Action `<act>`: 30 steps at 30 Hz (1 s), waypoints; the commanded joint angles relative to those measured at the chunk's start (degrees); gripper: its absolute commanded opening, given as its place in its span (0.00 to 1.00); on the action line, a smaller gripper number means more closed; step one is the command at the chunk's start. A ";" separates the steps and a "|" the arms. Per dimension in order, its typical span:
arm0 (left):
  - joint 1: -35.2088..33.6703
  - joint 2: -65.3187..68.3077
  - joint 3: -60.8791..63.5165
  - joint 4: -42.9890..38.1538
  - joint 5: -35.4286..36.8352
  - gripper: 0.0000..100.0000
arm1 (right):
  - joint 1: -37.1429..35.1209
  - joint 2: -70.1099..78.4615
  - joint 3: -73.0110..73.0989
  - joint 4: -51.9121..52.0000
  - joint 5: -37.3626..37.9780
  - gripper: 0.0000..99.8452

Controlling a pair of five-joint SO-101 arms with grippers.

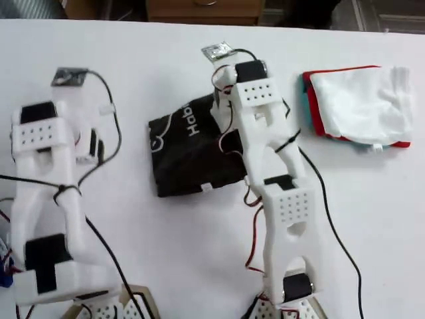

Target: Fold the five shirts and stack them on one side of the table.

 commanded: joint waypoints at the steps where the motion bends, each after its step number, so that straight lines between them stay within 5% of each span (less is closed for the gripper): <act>1: -0.44 -5.36 6.81 -4.75 -0.44 0.15 | 0.75 -9.63 1.49 1.27 2.37 0.02; 9: -0.44 -8.44 12.26 -7.47 -0.44 0.15 | 2.42 -21.58 5.54 1.27 6.95 0.02; 30: -0.44 -8.00 12.62 -9.32 -0.26 0.15 | 22.55 -34.51 5.19 0.04 25.49 0.02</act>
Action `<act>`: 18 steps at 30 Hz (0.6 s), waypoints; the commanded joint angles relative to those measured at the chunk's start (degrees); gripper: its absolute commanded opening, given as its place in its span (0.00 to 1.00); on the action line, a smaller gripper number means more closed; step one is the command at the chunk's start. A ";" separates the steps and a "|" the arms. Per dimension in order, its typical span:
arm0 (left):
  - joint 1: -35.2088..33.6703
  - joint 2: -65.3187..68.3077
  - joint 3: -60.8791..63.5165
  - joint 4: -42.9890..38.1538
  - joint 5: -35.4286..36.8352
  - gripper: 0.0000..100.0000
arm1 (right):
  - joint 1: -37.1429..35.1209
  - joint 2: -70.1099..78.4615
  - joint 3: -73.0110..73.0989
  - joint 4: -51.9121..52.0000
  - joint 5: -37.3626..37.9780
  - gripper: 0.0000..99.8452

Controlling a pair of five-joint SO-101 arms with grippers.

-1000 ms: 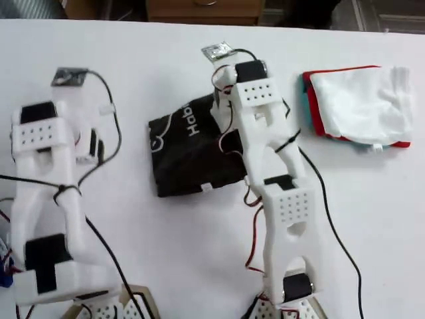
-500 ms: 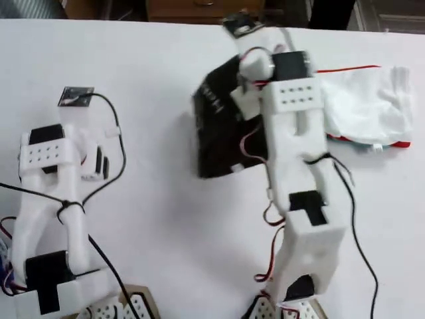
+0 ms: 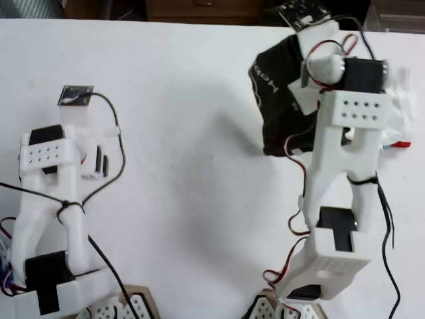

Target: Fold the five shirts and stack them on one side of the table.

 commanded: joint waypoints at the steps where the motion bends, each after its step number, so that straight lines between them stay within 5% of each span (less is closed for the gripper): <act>1: -0.44 -2.02 -0.13 -0.70 -0.18 0.15 | 4.00 -3.82 -0.88 -1.10 2.73 0.02; 18: -0.44 -2.11 -0.04 -0.53 -0.26 0.15 | 18.95 7.34 -0.97 -21.41 -3.60 0.02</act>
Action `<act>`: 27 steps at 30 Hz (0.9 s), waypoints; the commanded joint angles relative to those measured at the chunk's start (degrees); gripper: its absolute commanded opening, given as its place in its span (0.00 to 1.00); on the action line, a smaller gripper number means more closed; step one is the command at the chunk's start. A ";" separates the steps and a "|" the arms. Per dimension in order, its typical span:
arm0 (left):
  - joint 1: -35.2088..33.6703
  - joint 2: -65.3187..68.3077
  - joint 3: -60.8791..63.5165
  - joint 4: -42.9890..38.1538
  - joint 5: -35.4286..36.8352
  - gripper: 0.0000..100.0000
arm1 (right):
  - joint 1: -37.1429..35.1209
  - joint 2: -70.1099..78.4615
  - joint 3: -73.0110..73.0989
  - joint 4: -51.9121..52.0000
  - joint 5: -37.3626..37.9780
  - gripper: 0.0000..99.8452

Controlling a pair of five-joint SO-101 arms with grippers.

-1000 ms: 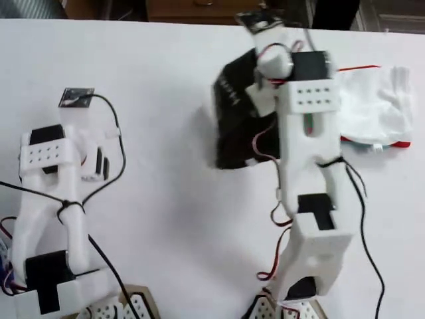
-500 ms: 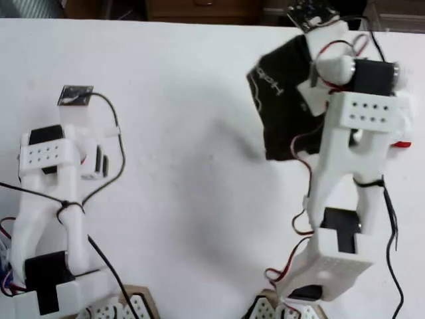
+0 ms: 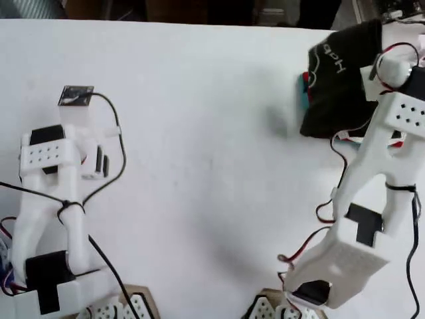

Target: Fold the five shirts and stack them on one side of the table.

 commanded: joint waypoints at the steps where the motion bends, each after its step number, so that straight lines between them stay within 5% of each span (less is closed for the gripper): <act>1: -0.44 -2.11 -0.13 -0.44 -0.26 0.15 | 1.71 2.59 -1.14 -4.35 -0.70 0.02; 13: -0.53 -2.02 -0.13 -0.70 -0.35 0.15 | 5.49 24.92 -21.63 -8.48 10.29 0.02; 27: -0.44 -2.02 -0.13 -0.70 -0.35 0.15 | 8.22 42.24 -39.65 -11.30 10.73 0.02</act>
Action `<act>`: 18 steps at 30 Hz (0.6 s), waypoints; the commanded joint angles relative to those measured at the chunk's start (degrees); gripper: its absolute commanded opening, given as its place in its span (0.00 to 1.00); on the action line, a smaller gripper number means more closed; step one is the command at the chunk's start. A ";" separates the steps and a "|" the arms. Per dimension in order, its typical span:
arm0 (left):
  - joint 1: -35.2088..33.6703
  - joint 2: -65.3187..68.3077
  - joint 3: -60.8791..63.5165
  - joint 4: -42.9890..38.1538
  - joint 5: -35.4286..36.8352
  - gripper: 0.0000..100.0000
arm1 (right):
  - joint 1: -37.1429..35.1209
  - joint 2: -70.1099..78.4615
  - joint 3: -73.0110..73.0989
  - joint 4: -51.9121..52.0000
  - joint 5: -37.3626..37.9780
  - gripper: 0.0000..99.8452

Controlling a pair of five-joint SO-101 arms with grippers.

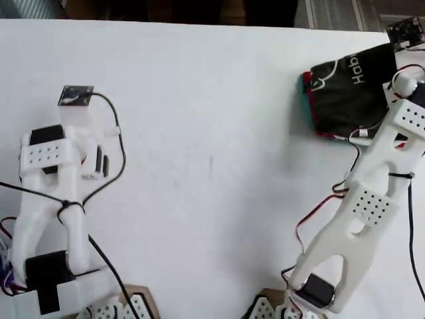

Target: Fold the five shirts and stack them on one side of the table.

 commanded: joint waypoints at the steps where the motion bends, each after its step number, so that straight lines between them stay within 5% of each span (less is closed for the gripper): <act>1: -0.44 -2.02 -0.13 -0.53 -0.35 0.15 | -0.31 0.31 -2.90 -1.36 0.18 0.02; 8: -0.44 -2.02 -0.13 -0.53 -0.35 0.15 | -0.57 0.75 -3.69 0.22 -2.02 0.10; 12: -0.44 -2.02 -0.13 -0.53 -0.35 0.15 | -0.40 -4.09 -8.44 2.15 -12.13 0.18; 18: -0.44 -2.02 -0.13 -0.53 -0.35 0.15 | -1.36 -11.12 -14.59 1.89 -25.76 0.12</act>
